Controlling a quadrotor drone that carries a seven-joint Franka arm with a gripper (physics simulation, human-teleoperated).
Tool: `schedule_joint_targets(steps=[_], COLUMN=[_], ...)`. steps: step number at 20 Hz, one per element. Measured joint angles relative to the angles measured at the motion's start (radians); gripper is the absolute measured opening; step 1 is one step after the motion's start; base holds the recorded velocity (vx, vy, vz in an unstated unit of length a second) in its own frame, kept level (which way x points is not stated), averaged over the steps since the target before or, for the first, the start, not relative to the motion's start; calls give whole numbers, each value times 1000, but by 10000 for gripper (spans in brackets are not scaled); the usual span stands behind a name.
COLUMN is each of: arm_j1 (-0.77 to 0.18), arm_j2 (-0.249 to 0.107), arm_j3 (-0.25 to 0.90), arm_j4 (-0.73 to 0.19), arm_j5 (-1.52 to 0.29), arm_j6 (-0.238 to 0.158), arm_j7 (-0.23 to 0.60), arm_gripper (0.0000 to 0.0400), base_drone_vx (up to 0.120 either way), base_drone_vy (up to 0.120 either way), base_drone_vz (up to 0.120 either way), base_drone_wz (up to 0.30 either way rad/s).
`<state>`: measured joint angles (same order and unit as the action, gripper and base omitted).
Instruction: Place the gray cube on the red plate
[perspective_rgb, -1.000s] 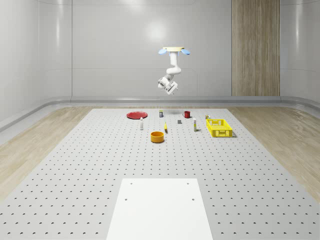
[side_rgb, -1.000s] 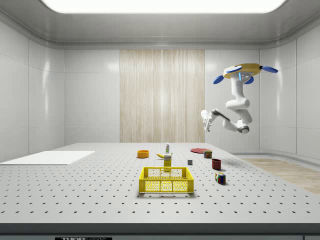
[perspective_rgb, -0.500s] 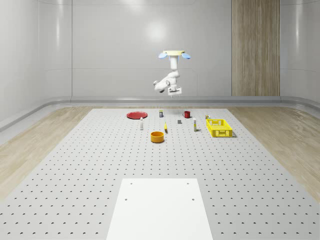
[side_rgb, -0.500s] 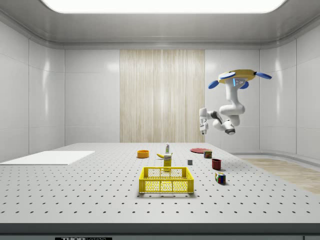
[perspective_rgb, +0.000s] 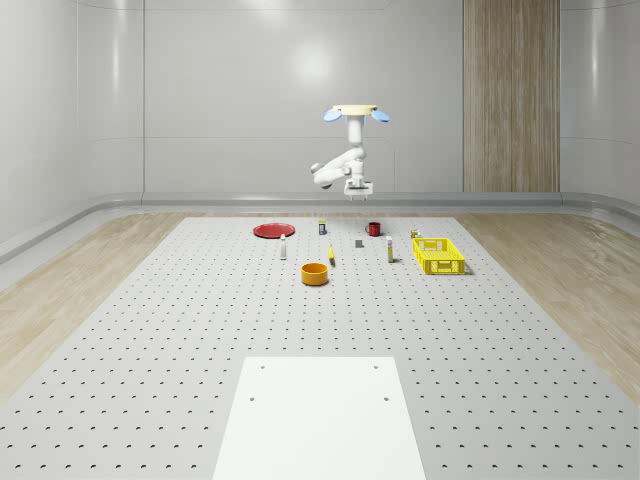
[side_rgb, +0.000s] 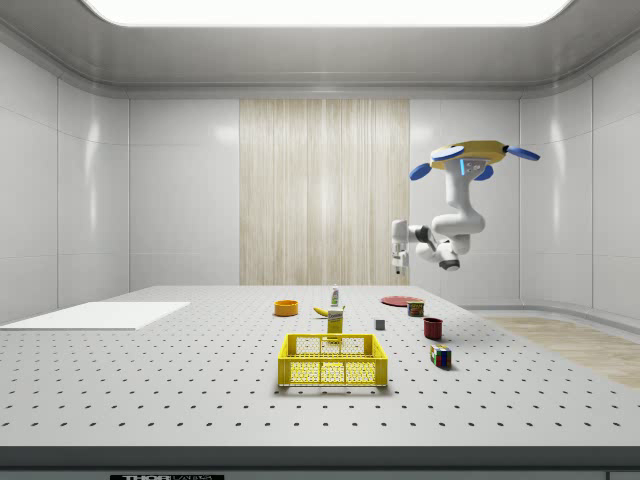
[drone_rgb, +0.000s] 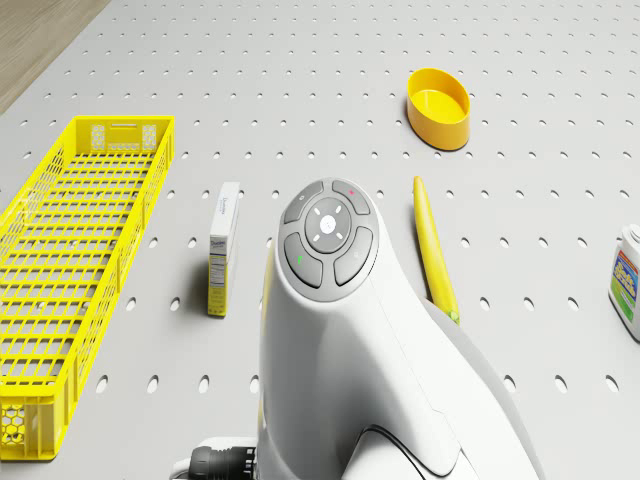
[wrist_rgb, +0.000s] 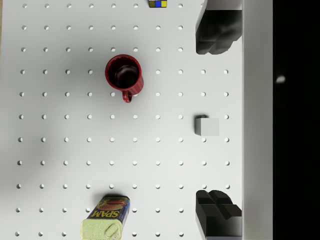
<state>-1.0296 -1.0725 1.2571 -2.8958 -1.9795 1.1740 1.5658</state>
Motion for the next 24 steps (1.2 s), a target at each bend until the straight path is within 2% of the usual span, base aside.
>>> schedule_joint_targets(steps=[4,8,13,17,22,24], arm_j1=[-16,-28,-39,-47,-55,-58], arm_j2=[-23,-45,-71,-92,-116,-125], arm_j3=[11,20,30,36,44,47], arm_j4=[1,2,4,6,7,8], arm_j5=[8,18,32,42,55,60], arm_j6=[14,31,53,71,93,102], arm_j7=[13,23,33,40,48,51], arm_gripper=[400,400,400,400,400,400], base_drone_vx=[120,120,24,10,120,0], base_drone_vy=[120,-100,-8,-70,0,-100], base_drone_vz=[-110,0,-120,-120,-120,-120], base_drone_wz=[0,0,0,0,0,0])
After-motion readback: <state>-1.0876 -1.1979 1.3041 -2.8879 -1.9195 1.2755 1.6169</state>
